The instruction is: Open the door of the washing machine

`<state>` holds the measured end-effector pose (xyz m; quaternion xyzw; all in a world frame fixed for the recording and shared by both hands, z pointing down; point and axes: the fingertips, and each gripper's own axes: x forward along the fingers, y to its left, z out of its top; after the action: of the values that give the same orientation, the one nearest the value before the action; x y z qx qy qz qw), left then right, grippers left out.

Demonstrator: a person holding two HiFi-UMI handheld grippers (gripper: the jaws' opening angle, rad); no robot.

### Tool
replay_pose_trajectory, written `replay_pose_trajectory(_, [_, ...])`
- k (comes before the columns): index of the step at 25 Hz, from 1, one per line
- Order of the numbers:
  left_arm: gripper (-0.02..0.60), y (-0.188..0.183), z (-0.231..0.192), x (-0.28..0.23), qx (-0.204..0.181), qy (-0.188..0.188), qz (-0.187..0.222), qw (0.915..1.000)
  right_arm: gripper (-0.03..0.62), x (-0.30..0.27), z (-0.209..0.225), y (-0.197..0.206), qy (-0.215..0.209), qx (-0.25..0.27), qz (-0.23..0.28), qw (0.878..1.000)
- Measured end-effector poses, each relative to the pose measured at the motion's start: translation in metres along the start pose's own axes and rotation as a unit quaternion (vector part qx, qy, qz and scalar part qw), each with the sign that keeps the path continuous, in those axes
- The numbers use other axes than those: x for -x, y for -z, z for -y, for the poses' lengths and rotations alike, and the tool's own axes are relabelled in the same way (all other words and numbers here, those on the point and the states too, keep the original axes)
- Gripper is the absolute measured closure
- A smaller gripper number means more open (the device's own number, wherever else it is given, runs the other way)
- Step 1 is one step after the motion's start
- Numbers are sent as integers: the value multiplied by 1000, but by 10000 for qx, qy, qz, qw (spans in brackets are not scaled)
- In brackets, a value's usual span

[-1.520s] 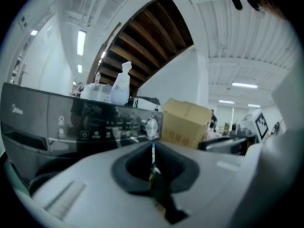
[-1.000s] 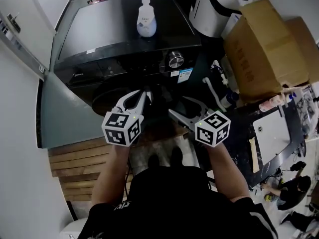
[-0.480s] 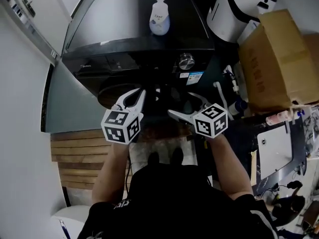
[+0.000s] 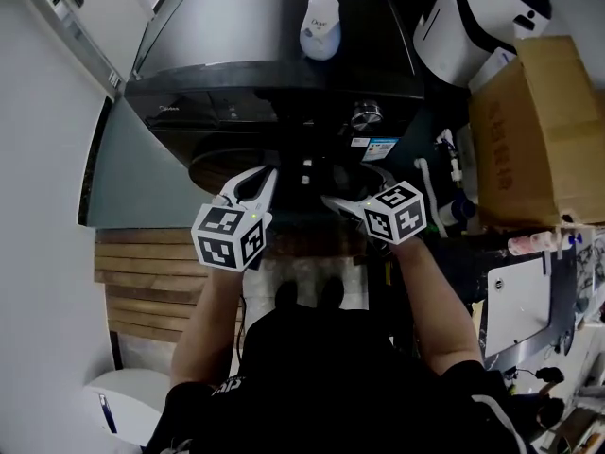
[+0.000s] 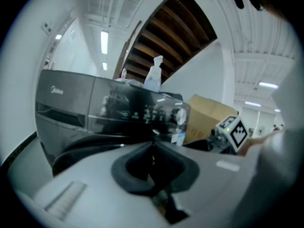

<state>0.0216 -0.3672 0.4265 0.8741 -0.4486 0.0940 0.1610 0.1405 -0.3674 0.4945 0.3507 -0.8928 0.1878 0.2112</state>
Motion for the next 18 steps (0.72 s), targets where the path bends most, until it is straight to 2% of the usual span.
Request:
replay_pose_trajectory(5, [568,6,-5,3,77,-150,-40,9998,180,-14,13,9,27,134,-259,9996])
replay_pose_trajectory(7, [568,9,-8,4,121,-204,-57,9997,245,-18,18,11,92,208,-346,9991])
replay_pose_trajectory(10, [568,13,-10,5,179,-262,-88,9995,308,-27,29,15,216,408,-515,9976])
replay_pose_trajectory(18, [568,17,-12,5,232,-316,-170,9991,379,-46,39,20,278,1223,-1098,9860])
